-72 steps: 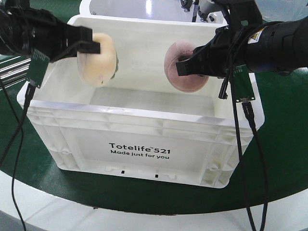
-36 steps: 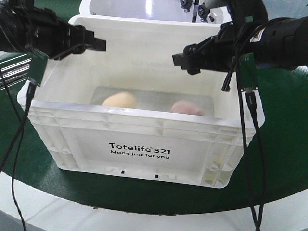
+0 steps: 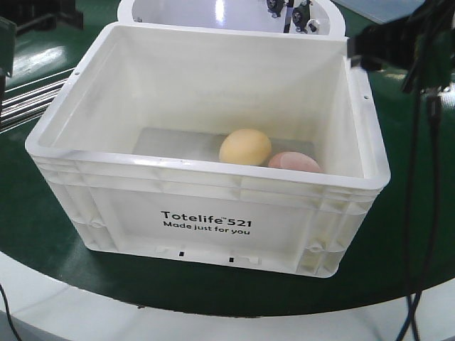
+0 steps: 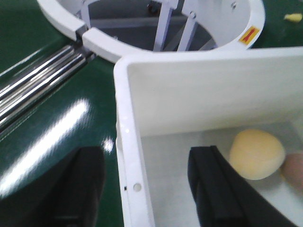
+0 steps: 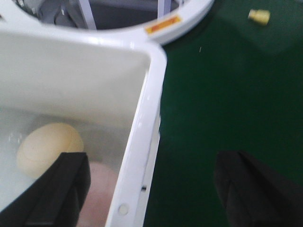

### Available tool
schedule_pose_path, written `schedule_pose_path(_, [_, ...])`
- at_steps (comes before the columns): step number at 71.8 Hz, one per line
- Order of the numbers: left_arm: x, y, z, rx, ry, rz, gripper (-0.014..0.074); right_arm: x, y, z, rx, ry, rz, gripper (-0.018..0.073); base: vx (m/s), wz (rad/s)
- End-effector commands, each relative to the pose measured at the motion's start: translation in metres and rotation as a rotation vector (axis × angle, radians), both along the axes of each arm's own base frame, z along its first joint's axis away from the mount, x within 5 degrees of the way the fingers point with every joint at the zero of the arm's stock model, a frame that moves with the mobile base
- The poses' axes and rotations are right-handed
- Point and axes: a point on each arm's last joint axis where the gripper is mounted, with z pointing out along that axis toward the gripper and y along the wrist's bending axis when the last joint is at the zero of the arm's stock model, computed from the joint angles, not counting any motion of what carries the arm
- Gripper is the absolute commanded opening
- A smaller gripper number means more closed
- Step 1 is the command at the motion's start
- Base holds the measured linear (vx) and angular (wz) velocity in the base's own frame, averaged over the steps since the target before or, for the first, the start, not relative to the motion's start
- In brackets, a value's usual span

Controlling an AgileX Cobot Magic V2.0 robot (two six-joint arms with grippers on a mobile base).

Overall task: Place moving items into box and shelve
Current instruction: 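Grip the tote's side rims with both grippers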

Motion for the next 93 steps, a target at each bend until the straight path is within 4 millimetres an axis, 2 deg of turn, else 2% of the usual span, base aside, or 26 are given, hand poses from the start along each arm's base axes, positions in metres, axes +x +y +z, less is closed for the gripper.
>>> schedule_pose_path(1, [0.000, 0.001, 0.006, -0.022, -0.019, 0.027, 0.0523, 0.004, 0.005, 0.001, 0.046, -0.031, 0.028, 0.0582, 0.00, 0.00])
schedule_pose_path(10, [0.013, -0.002, -0.015, -0.009, 0.065, 0.025, 0.0523, 0.013, 0.011, -0.025, 0.064, 0.069, 0.020, 0.0582, 0.00, 0.00])
schedule_pose_path(18, [0.023, -0.004, -0.028, -0.010, 0.106, 0.024, 0.0523, 0.019, 0.013, -0.038, 0.045, 0.138, 0.010, 0.0582, 0.00, 0.00])
schedule_pose_path(27, [0.031, -0.005, -0.042, 0.000, 0.161, 0.021, 0.0523, 0.019, 0.015, -0.045, 0.059, 0.191, 0.003, 0.0571, 0.00, 0.00])
schedule_pose_path(35, [0.032, -0.006, -0.051, 0.008, 0.232, 0.010, 0.0504, 0.018, 0.016, -0.045, 0.075, 0.198, 0.000, 0.0517, 0.00, 0.00])
schedule_pose_path(46, [0.028, -0.010, -0.052, -0.030, 0.274, -0.009, 0.0375, 0.019, 0.016, -0.045, 0.074, 0.197, -0.001, 0.0372, 0.00, 0.00])
schedule_pose_path(59, [0.027, -0.013, -0.051, -0.073, 0.291, -0.020, 0.0115, 0.017, 0.015, -0.046, 0.067, 0.218, -0.004, 0.0128, 0.00, 0.00])
schedule_pose_path(67, [0.025, -0.016, -0.052, -0.105, 0.319, -0.032, -0.0010, 0.017, 0.015, -0.046, 0.059, 0.216, -0.004, -0.0015, 0.00, 0.00])
schedule_pose_path(93, [0.014, -0.036, -0.045, -0.309, 0.404, -0.147, -0.0006, 0.024, 0.016, -0.040, 0.072, 0.117, 0.011, -0.0008, 0.00, 0.00])
